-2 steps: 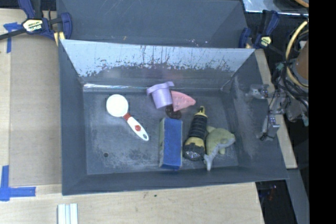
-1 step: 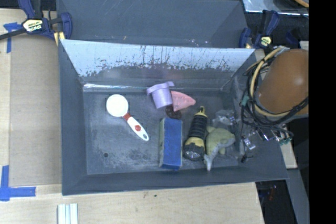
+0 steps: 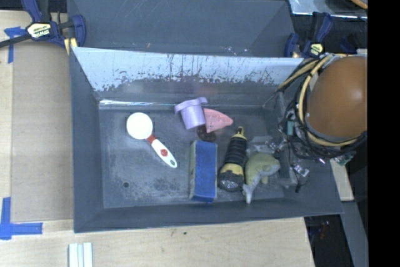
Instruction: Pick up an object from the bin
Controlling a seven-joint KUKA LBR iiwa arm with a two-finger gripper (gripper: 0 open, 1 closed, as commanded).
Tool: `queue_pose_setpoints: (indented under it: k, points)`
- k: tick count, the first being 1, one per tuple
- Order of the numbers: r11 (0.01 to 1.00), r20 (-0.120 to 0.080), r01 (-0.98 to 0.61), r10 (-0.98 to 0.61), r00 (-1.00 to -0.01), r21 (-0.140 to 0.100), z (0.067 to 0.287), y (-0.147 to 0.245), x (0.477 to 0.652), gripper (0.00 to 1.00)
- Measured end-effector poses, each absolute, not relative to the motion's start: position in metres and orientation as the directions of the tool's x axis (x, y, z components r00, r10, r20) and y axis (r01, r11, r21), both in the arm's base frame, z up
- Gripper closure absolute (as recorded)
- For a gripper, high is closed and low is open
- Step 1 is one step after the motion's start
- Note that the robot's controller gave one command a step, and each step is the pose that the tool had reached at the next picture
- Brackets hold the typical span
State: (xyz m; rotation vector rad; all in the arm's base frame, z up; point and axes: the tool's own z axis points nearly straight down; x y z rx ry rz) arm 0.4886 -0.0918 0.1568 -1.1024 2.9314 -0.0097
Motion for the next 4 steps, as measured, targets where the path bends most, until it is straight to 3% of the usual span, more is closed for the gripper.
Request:
queue_pose_setpoints:
  k: [1, 2, 3, 4]
  points:
    - [0.532, -0.001, -0.847, -0.847, -0.532, -0.003, 0.113, -0.090, 0.485, 0.00]
    - [0.293, -0.002, -0.956, -0.956, -0.293, -0.012, 0.070, -0.081, 0.485, 0.00]
    - [-0.160, 0.000, -0.987, -0.987, 0.160, -0.006, 0.071, -0.091, 0.499, 1.00]
    - [-0.160, 0.000, -0.987, -0.987, 0.160, -0.006, 0.071, -0.091, 0.499, 1.00]
